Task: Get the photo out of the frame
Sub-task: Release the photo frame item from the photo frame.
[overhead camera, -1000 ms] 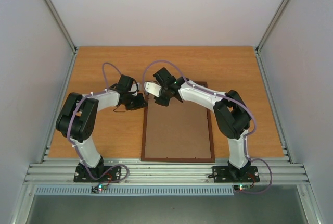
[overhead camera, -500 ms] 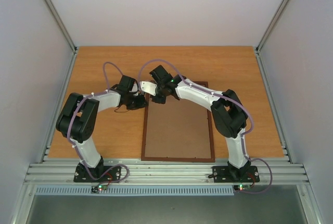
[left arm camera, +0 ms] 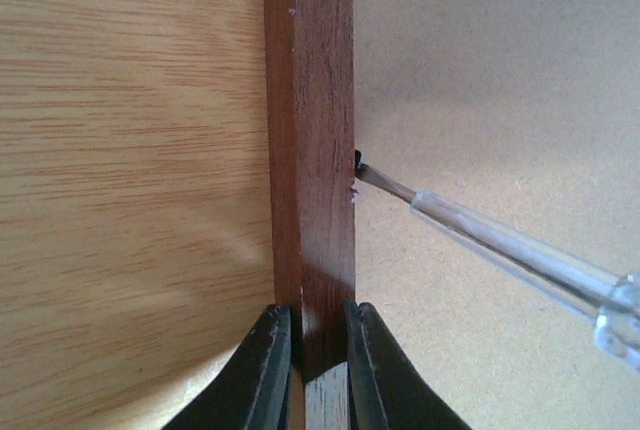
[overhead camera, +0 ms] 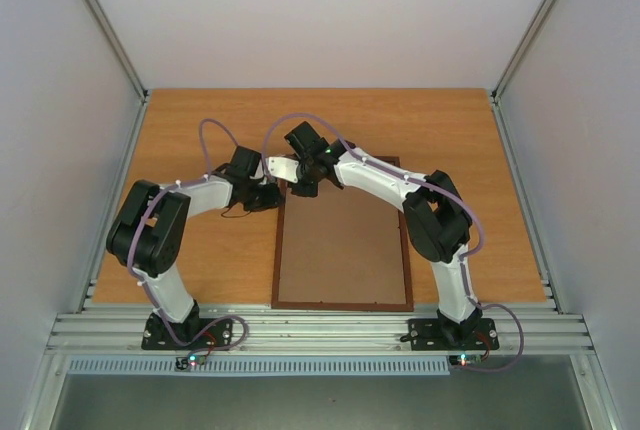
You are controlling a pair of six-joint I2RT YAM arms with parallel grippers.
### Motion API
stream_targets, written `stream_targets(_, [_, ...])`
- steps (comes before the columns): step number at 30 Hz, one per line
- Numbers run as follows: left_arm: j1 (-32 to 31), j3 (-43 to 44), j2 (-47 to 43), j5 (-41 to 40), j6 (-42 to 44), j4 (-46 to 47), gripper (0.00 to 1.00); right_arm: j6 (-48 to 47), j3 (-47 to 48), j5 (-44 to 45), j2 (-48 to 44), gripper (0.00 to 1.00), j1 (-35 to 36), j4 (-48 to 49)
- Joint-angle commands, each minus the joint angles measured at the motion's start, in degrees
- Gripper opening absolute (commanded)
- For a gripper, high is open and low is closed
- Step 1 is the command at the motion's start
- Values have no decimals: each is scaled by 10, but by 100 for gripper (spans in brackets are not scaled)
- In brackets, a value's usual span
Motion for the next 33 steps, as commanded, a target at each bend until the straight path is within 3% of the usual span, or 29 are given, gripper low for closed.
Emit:
stream_targets(1, [-29,-26,-3,17,8,-37,1,-23,30,-37,-26,1,16,75])
stream_targets(10, [-28,-33,-12,-10,-4,-43,3,3,-70,4,-116,1,14,79])
stream_targets(17, [-28,-15,-44,-63,-2,-84,20,81,-193,59,-193,1,2,133])
stream_targets(23, [-29,26,-59,-108,9,-134,43,171,-305,127,-261,1,-12,192])
stream_targets(33, [-54,148,10,-191,27,-195,64,308,-446,193,-381,1,-12,280])
